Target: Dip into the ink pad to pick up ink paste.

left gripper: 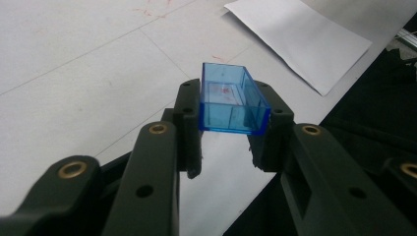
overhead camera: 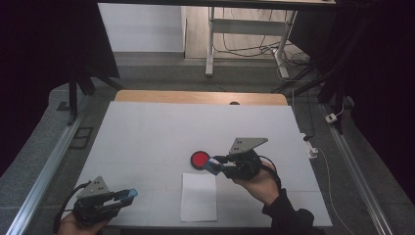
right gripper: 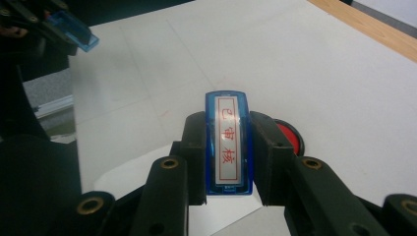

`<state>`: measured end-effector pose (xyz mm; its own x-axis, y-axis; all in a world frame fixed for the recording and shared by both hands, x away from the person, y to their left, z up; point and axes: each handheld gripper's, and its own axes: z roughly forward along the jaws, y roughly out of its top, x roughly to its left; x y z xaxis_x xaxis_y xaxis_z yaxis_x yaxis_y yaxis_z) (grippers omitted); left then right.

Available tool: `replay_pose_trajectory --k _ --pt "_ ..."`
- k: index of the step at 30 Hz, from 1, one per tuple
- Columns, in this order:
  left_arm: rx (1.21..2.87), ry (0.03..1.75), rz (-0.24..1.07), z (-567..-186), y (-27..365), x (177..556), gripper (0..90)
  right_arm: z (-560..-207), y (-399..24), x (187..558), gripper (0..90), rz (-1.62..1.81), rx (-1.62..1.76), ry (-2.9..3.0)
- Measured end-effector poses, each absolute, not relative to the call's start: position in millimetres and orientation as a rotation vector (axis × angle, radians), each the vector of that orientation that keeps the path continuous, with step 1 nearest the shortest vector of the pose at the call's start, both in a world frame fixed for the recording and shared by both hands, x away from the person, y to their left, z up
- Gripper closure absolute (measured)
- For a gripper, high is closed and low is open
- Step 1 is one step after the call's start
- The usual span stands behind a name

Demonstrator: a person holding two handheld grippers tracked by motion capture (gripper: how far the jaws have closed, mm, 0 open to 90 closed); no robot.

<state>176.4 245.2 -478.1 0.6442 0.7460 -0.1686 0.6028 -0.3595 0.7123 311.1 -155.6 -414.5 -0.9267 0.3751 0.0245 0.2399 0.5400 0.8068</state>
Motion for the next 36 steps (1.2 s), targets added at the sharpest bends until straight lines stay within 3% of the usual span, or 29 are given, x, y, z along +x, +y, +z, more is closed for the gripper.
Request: replay_pose_trajectory --k 36 --pt "2.091 1.034 0.227 -478.2 245.0 176.3 68.1 -451.6 -119.8 366.7 70.3 1.171 0.627 2.632"
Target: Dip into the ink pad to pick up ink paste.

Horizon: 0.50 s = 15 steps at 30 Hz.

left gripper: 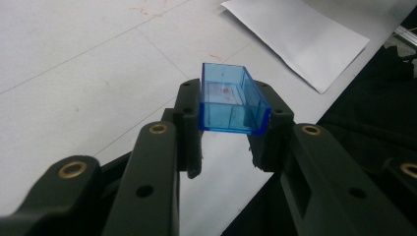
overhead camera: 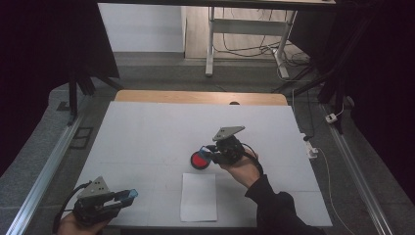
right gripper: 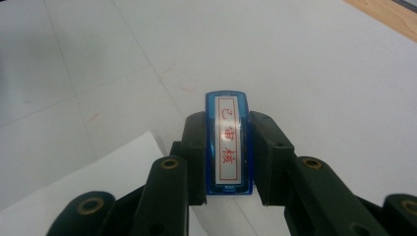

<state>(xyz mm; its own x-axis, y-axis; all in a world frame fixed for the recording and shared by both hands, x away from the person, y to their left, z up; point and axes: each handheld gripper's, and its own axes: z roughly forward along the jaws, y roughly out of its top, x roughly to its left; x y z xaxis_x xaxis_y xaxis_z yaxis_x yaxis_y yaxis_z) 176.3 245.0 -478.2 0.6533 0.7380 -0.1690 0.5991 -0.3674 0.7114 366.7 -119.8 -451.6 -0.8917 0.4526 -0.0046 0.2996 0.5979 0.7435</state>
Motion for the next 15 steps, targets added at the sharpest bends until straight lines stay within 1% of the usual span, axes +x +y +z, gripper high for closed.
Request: replay_pose_trajectory --k 15 --pt "2.091 1.026 0.225 -478.1 245.2 175.9 68.1 -470.3 -104.9 383.0 70.4 1.104 0.647 2.654"
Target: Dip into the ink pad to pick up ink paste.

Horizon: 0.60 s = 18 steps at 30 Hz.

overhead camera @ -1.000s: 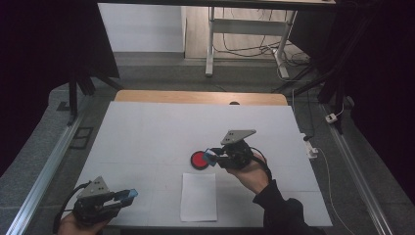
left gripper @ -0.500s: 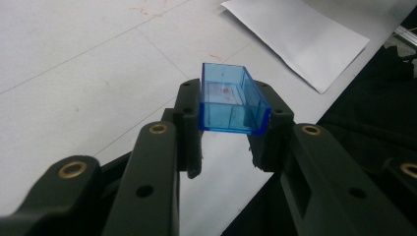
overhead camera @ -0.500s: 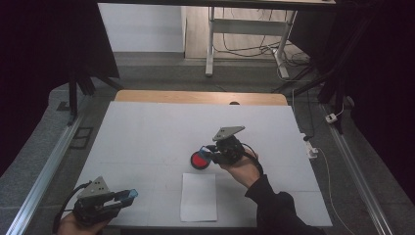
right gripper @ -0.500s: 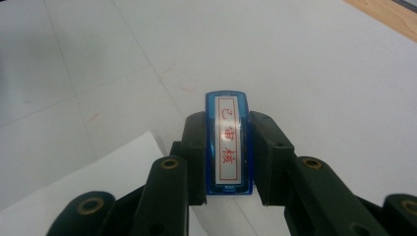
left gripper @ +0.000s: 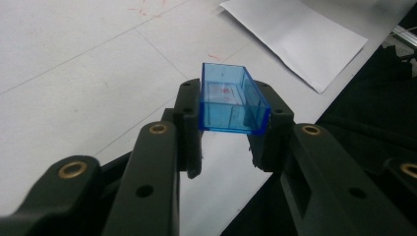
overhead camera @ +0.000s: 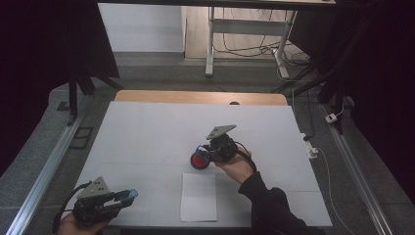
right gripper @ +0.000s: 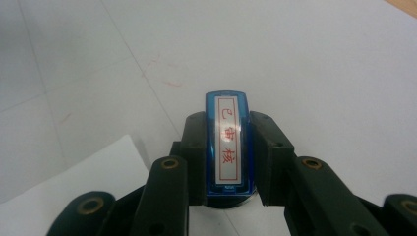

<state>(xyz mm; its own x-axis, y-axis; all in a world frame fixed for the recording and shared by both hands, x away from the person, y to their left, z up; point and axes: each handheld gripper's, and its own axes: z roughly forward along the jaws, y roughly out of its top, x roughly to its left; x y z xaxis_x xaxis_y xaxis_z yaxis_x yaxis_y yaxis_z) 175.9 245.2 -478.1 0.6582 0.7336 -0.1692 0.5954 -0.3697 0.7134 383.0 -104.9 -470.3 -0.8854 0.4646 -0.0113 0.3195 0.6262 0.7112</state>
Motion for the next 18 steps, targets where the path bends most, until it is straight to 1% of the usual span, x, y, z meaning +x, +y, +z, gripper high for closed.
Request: replay_pose_trajectory --k 15,18 --pt "2.093 1.023 0.224 -478.2 245.2 175.9 68.1 -482.7 -98.2 391.3 70.4 1.047 0.657 2.679" --pt "2.092 1.025 0.224 -478.2 245.1 176.0 68.1 -482.7 -96.5 392.9 70.7 1.037 0.701 2.687"
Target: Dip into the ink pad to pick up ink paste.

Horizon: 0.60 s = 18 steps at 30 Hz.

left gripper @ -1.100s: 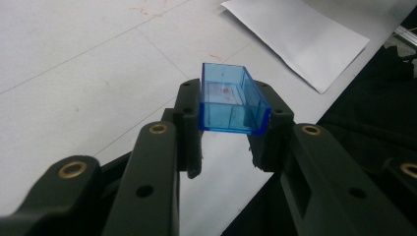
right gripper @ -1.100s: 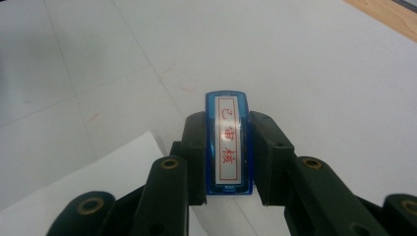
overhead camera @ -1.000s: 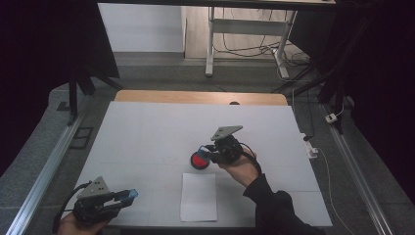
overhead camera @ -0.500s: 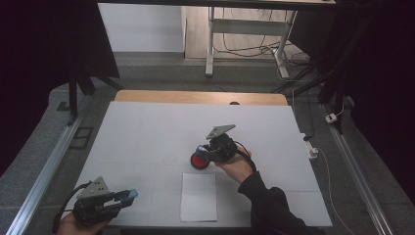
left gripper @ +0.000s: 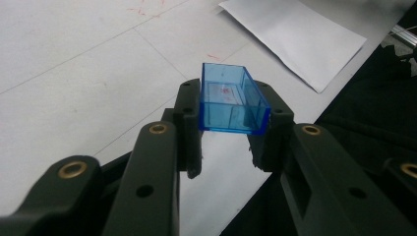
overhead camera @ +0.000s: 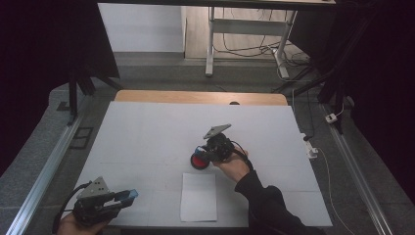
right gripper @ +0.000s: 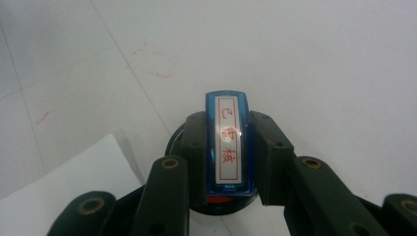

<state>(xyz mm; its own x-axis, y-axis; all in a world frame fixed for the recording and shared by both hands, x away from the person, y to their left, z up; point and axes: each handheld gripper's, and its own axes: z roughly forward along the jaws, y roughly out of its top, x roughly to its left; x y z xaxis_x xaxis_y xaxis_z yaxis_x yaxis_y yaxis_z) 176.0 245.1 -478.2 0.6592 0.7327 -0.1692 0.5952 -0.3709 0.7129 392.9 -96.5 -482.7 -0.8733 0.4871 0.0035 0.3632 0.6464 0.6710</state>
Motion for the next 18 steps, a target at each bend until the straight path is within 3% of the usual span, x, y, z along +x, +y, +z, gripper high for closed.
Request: replay_pose_trajectory --k 18 --pt "2.102 1.03 0.224 -478.6 243.8 176.6 68.1 -482.9 -87.5 392.7 71.0 0.989 0.722 2.683"
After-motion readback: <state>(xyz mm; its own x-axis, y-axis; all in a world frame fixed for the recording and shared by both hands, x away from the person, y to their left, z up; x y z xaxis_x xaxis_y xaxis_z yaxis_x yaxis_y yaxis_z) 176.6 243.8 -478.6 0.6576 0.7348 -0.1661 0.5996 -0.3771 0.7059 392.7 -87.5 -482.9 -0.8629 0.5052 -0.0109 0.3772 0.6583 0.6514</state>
